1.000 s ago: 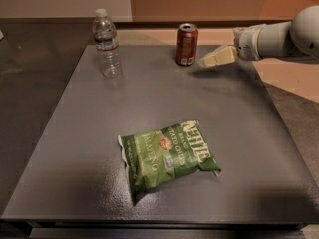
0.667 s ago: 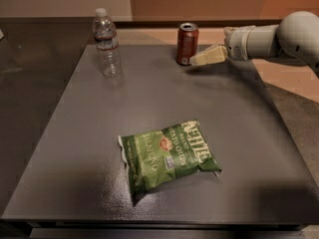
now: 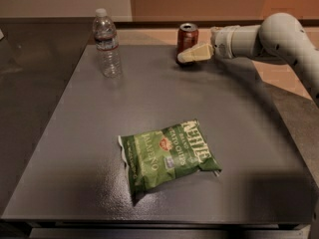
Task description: Move coke can near green jalapeno chip bag
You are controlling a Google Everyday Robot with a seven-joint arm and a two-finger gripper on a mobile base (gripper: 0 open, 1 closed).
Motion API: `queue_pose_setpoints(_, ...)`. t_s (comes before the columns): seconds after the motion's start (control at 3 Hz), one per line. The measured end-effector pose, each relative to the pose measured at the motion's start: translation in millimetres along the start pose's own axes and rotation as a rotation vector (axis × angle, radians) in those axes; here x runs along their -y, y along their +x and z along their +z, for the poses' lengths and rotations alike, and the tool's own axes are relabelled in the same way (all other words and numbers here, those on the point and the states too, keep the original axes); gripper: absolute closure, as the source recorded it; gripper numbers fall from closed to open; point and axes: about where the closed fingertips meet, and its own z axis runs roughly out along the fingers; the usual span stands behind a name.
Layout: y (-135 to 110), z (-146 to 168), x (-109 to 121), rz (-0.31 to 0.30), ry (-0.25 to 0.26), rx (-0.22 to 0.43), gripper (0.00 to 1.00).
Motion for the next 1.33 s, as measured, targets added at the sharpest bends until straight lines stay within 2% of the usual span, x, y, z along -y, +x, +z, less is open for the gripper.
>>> queue_pose_setpoints(0.33,-4.5,16.4,-6.2,0.013,-0.021,0.01,0.0)
queue_pose_setpoints(0.67,-6.3,27.3,-11.2,0.012,-0.048,0.01,0.18)
queue_pose_setpoints(1.33,-9.1,23.4,-15.0,0.026,-0.074,0.021,0.64)
